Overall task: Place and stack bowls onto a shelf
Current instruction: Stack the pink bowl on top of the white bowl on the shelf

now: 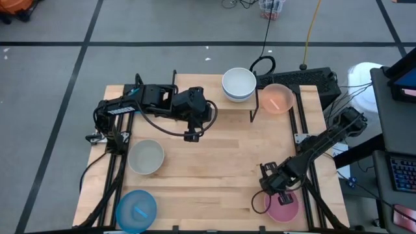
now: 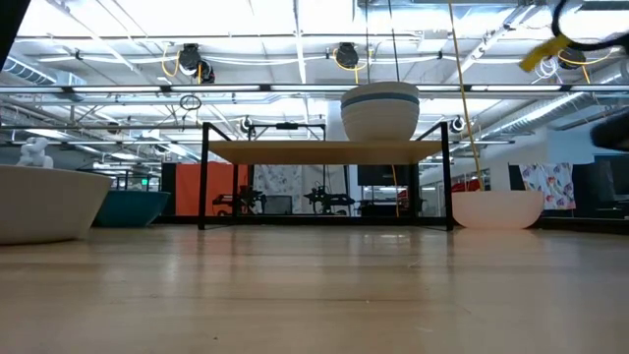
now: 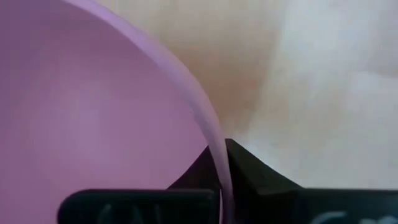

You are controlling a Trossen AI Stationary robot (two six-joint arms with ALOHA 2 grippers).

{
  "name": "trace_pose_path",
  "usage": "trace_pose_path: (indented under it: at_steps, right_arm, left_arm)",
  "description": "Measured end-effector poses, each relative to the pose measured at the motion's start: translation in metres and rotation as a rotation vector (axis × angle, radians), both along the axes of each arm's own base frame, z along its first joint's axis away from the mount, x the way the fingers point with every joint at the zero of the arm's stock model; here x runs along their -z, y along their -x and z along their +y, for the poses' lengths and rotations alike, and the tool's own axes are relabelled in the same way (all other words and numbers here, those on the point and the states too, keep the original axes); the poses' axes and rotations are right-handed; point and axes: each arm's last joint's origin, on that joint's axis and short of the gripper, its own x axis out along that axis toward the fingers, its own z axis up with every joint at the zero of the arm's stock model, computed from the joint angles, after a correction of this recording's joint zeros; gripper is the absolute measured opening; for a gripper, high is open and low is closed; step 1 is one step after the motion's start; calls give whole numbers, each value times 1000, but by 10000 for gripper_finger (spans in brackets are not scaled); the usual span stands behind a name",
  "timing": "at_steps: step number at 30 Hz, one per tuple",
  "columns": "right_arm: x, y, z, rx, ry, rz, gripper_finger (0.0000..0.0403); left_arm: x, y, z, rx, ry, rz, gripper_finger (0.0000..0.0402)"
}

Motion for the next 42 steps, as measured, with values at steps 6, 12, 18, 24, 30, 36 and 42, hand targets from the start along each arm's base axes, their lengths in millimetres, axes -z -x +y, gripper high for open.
trace_pose_path:
  at_steps: [6,12,18,24,30,36,42]
  right_arm:
    - [-38,-6,-24,161,121,-100,1]
    - [-97,-18,-47,220,285,-167,1]
    - [-152,-40,-71,271,401,-222,0]
    - [-200,-57,-107,365,526,-366,0]
    - [-246,-54,-157,458,661,-484,0]
    - [-273,-56,-210,442,810,-561,0]
    - [-283,-64,-257,417,882,-630,0]
  left_arm:
    - [0,0,-3,10,-2,5,79]
    - [3,4,-8,36,-11,54,79]
    - [7,9,-12,44,-12,114,79]
    - [7,10,-12,43,-15,129,79]
    - [7,10,-2,-17,-56,133,79]
    - [7,11,16,-90,-54,130,79]
    - [7,12,36,-169,-34,123,79]
